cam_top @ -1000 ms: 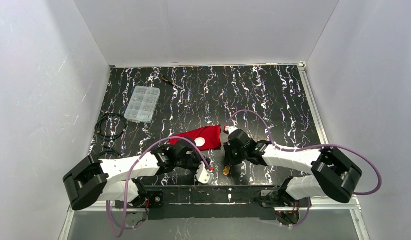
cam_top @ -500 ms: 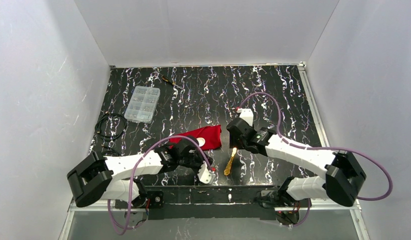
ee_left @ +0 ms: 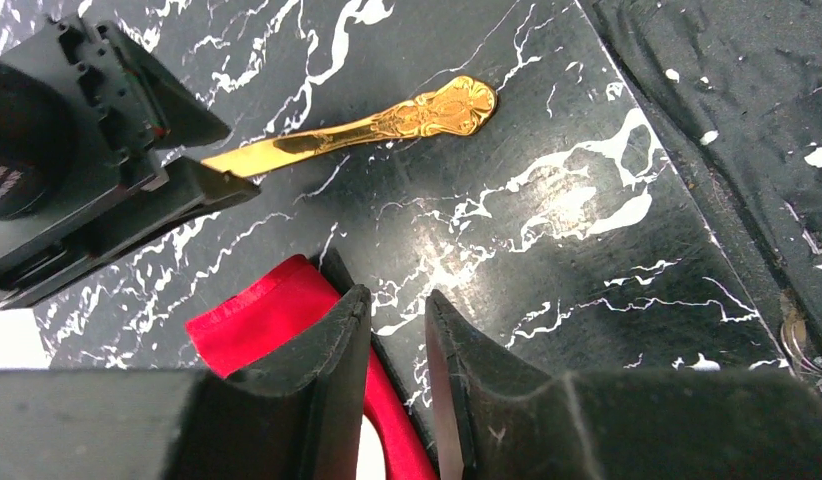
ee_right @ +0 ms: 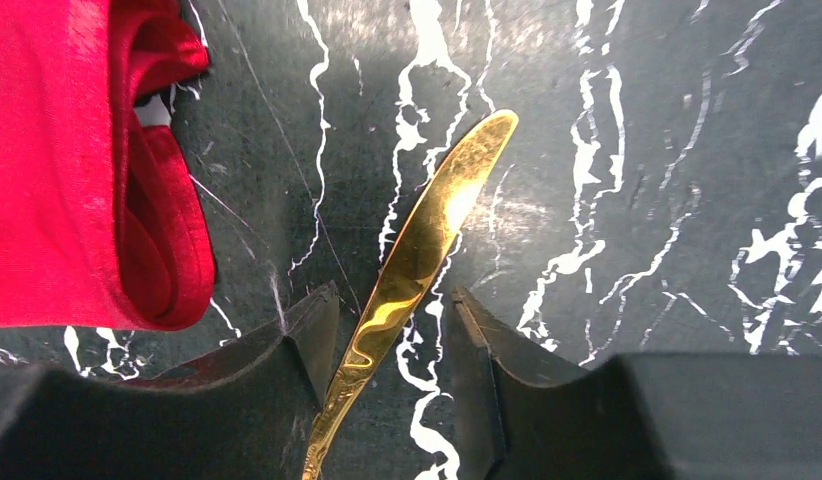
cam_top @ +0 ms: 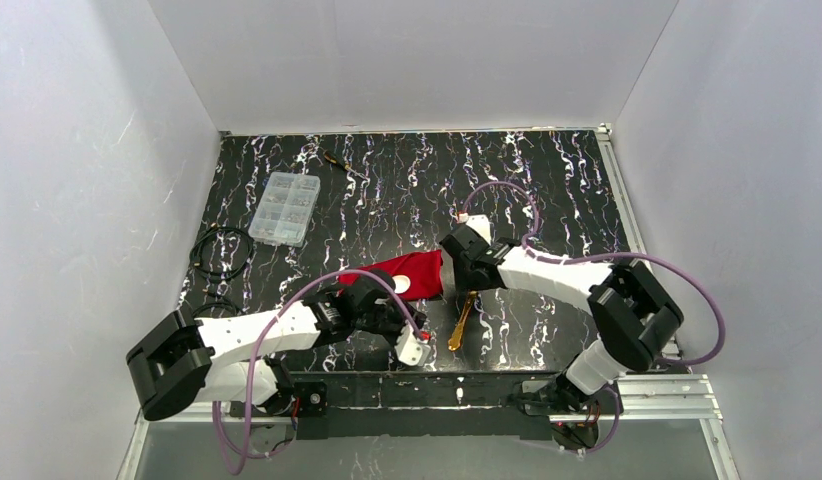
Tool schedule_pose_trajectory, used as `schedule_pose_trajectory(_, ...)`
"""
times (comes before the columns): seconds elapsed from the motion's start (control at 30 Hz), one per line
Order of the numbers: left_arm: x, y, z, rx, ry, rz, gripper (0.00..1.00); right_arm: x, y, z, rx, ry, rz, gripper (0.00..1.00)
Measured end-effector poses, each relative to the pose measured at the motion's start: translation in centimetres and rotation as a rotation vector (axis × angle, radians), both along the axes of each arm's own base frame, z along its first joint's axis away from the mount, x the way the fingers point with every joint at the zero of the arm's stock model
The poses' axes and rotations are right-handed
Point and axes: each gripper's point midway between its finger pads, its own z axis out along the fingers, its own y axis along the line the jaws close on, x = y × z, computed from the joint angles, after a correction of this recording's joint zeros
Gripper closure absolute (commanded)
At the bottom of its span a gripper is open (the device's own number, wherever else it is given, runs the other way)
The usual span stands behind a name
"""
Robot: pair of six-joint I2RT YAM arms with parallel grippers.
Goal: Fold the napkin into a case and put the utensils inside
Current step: Move the knife to the corner of the board.
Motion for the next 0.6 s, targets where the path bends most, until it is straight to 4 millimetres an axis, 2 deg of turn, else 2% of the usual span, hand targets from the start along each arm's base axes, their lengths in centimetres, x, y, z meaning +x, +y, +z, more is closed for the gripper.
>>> schedule_pose_trajectory(0.17,0.3,0.3,-0.2,0.014,0.016,0.040,0.70,-0.9,0.2,-1.9,0.006,0.055,0.020,0.54)
schedule_pose_trajectory(0.23,0.1,0.4,0.0,0.010,-0.008,0.010,0.61,-1.3,0.2,-2.3,0.010,0.070,0.024,0.59)
schedule_pose_trajectory(0.33,-1.0,0.9,0.2,0.005,-0.039,-0.063,0.53,-1.6,0.2,-2.6,0.014,0.082,0.026,0.70)
schedule_pose_trajectory(0.4,-1.5,1.0,0.2,0.004,-0.039,-0.089,0.48,-1.6,0.4,-2.7,0.028,0.079,0.026,0.73)
schedule_pose_trajectory(0.6,-2.0,1.0,-0.6,0.027,-0.007,-0.105,0.48,-1.9,0.8,-2.7,0.100,0.049,0.026,0.85)
